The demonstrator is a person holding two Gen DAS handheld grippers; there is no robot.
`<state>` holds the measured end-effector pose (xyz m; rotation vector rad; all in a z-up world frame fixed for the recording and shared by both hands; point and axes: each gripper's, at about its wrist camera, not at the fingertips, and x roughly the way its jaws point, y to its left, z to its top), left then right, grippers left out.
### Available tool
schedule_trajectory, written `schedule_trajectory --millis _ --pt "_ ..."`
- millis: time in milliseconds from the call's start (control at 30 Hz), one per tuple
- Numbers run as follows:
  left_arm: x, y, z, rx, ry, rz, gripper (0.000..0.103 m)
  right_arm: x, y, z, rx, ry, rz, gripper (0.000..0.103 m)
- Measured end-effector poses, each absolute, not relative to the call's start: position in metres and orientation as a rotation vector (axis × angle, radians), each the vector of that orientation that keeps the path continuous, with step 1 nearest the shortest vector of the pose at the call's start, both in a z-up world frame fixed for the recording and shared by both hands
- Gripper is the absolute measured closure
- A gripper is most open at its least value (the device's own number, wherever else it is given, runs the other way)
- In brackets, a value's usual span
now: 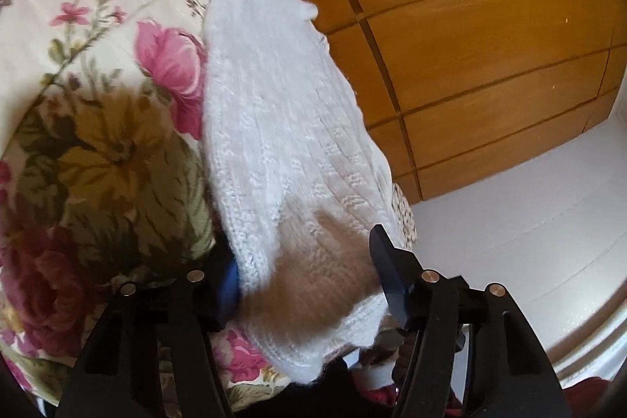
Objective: Fold small clothes
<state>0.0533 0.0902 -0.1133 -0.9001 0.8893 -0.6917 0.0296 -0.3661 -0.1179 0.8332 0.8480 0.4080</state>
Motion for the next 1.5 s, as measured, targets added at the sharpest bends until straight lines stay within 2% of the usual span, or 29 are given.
schedule_trajectory --millis 33,100,333,467,500,567,633,667,733,800,833,867,900,933,1000,1233,1467,1500 --pt "0.056 0.085 -0.112 -0.866 0.917 -0.689 0.069 0.03 -0.364 -0.116 0.822 0.851 0.408 0.096" --pt "0.06 0.081 -0.109 -0.808 0.955 -0.655 0.084 0.029 -0.363 -0.109 0.802 0.831 0.41 0.096" --pt "0.055 0.115 -0.066 -0.679 0.88 -0.569 0.091 0.007 -0.395 -0.071 0.75 0.704 0.331 0.097" --pt "0.049 0.115 -0.078 -0.544 0.924 -0.525 0.091 0.005 -0.395 -0.091 0.707 0.779 0.298 0.097" --pt "0.047 0.111 -0.084 -0.528 0.943 -0.53 0.088 0.01 -0.387 -0.098 0.692 0.811 0.285 0.097" --pt "0.043 0.104 -0.094 -0.536 0.948 -0.547 0.065 0.013 -0.378 -0.113 0.647 0.862 0.264 0.096" --pt "0.038 0.106 -0.095 -0.621 0.904 -0.618 0.019 0.01 -0.381 -0.115 0.664 0.854 0.277 0.091" --pt "0.037 0.106 -0.094 -0.653 0.889 -0.634 0.012 0.01 -0.384 -0.115 0.69 0.851 0.285 0.084" --pt "0.036 0.104 -0.097 -0.686 0.885 -0.647 0.008 0.009 -0.393 -0.115 0.736 0.828 0.286 0.08" --pt "0.035 0.103 -0.105 -0.714 0.888 -0.656 0.008 0.009 -0.394 -0.116 0.744 0.827 0.283 0.082" --pt "0.035 0.104 -0.108 -0.747 0.877 -0.656 0.008 0.01 -0.391 -0.117 0.737 0.834 0.283 0.085" --pt "0.036 0.104 -0.111 -0.775 0.874 -0.66 0.008 0.011 -0.389 -0.118 0.729 0.841 0.283 0.094" --pt "0.037 0.103 -0.11 -0.791 0.877 -0.664 0.017 0.013 -0.385 -0.118 0.718 0.848 0.282 0.095" --pt "0.039 0.103 -0.112 -0.791 0.9 -0.657 0.049 0.013 -0.383 -0.117 0.712 0.848 0.285 0.096" --pt "0.042 0.106 -0.114 -0.725 0.991 -0.571 0.097 0.015 -0.381 -0.11 0.689 0.843 0.282 0.096" --pt "0.015 0.111 -0.068 -0.539 0.937 -0.579 0.098 -0.013 -0.392 -0.074 0.664 0.811 0.307 0.097" --pt "0.023 0.098 -0.1 -0.423 0.994 -0.504 0.097 -0.01 -0.385 -0.117 0.672 0.912 0.242 0.096" --pt "0.024 0.097 -0.099 -0.405 0.984 -0.5 0.093 -0.008 -0.386 -0.118 0.675 0.911 0.243 0.096"
